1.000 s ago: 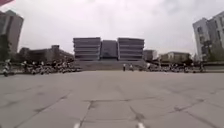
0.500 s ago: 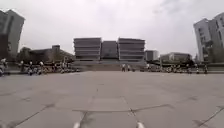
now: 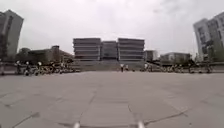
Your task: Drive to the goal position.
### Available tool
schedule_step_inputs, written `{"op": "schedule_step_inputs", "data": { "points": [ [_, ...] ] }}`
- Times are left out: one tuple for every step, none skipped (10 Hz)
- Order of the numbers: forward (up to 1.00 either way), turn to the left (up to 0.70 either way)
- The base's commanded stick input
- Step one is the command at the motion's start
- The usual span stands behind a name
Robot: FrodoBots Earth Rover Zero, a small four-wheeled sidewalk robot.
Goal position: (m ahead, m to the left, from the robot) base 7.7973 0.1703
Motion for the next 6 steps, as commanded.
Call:
{"op": "schedule_step_inputs", "data": {
  "points": [
    [0.85,0.0],
    [0.85,0.0],
    [0.85,0.0],
    [0.85,0.0],
    [0.85,0.0],
    [0.85,0.0]
  ]
}}
